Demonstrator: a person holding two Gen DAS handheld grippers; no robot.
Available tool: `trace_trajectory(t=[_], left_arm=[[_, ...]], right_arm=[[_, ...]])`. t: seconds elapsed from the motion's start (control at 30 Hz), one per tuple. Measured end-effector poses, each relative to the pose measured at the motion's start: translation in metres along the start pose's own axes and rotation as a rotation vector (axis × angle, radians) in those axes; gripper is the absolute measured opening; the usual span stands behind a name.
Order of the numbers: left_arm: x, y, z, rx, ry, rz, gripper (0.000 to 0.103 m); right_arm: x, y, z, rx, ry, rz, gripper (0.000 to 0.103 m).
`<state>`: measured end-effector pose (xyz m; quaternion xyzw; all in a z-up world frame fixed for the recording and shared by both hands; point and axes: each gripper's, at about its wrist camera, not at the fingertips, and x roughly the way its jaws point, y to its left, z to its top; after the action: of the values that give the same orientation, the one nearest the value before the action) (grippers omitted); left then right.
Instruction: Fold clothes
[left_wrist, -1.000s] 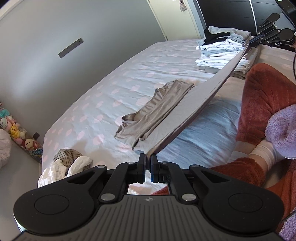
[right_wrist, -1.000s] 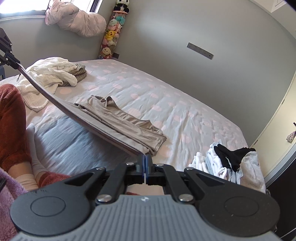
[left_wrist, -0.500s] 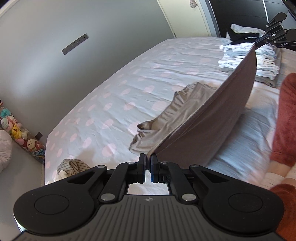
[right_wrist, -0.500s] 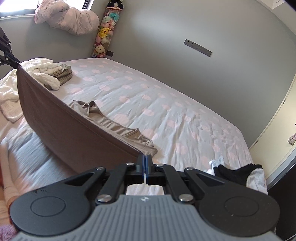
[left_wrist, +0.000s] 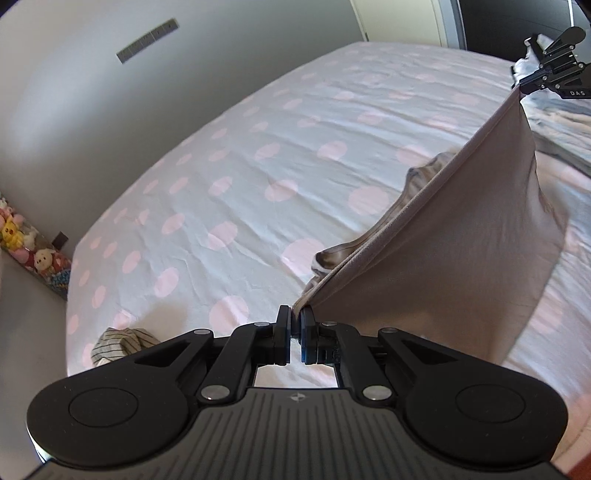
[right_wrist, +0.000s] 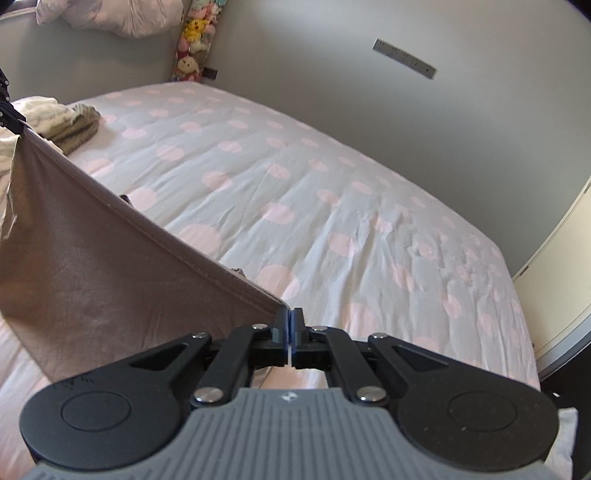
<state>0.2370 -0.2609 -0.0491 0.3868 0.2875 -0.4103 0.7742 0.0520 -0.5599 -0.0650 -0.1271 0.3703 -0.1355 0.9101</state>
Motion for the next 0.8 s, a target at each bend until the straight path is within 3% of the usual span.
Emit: trace_trajectory(t=[0.43, 0.63, 0.73, 0.8], left_arm=[[0.151, 0.039, 0.011, -0.068, 0.123, -0.065, 0.003], [0.189, 0.037, 0.001, -0.104, 0.160, -0.102, 0.003], [0.190, 0.037, -0.005, -0.137, 0.158, -0.105, 0.007], [0.187, 0.039, -0.009, -0.173, 0.150, -0.095, 0.011]], right_arm=[[0.177, -0.009, 0.010, 0.044, 0.170, 0.042, 0.001], [0.222, -0.006, -0.004, 0.082, 0.236, 0.075, 0.002], [0.221, -0.009, -0.008, 0.119, 0.233, 0.072, 0.003], [0.218, -0.011, -0.010, 0.147, 0.227, 0.067, 0.015]])
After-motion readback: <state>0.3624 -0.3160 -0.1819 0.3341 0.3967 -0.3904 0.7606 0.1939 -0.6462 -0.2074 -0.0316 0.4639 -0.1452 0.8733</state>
